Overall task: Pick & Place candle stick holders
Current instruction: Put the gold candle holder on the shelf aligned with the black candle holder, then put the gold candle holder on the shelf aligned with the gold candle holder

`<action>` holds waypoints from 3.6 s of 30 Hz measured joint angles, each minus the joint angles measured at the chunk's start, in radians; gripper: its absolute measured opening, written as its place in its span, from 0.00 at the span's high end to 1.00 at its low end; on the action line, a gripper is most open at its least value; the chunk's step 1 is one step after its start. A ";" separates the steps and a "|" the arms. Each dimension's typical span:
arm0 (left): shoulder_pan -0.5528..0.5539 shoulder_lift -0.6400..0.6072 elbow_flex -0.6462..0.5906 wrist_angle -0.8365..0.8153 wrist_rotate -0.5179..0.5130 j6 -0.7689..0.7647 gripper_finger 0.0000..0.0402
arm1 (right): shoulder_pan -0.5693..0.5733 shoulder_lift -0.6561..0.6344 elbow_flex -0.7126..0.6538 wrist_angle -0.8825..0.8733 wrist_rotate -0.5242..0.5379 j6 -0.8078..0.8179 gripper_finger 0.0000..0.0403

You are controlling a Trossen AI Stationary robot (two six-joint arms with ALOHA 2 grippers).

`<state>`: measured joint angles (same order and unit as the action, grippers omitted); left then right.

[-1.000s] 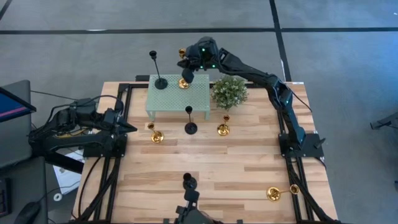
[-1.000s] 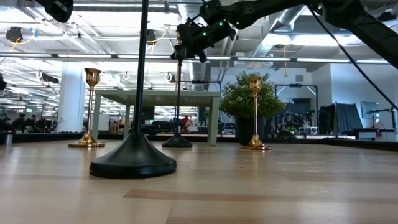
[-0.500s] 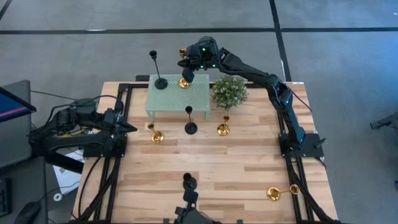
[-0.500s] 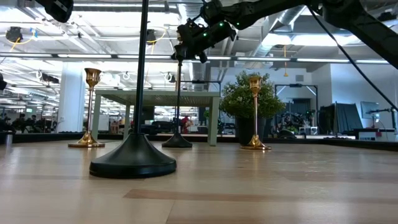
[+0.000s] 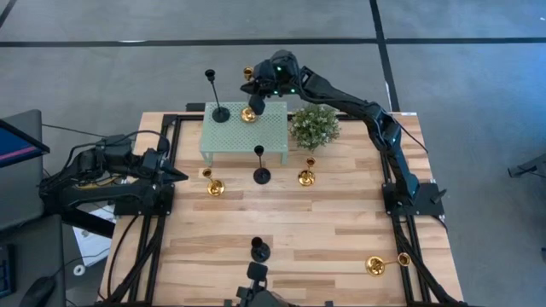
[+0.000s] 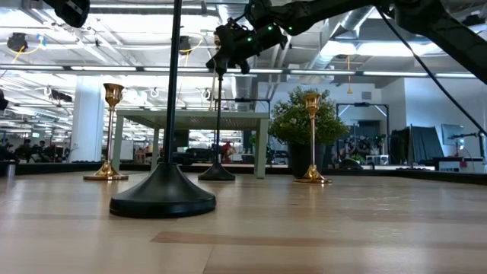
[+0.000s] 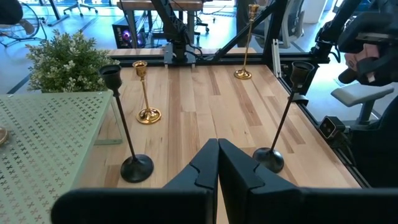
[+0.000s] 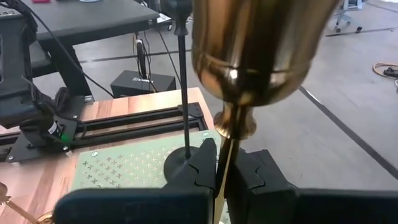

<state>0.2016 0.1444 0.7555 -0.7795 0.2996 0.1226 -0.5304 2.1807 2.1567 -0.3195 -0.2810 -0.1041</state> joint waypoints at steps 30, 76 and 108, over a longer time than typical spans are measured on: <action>0.000 0.000 0.000 -0.002 0.000 0.000 0.98 | -0.008 0.000 0.000 0.001 0.017 -0.001 0.97; 0.000 0.000 0.000 -0.006 0.000 -0.030 0.98 | 0.021 -0.373 -0.001 -0.681 0.053 -0.142 0.64; 0.000 0.241 0.000 0.130 0.102 0.133 0.98 | 0.339 -1.225 -1.255 -0.024 0.318 -0.018 1.00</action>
<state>0.2013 0.3850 0.7555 -0.6498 0.4016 0.2553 -0.1917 0.9561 0.9015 -0.3432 0.0372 -0.1220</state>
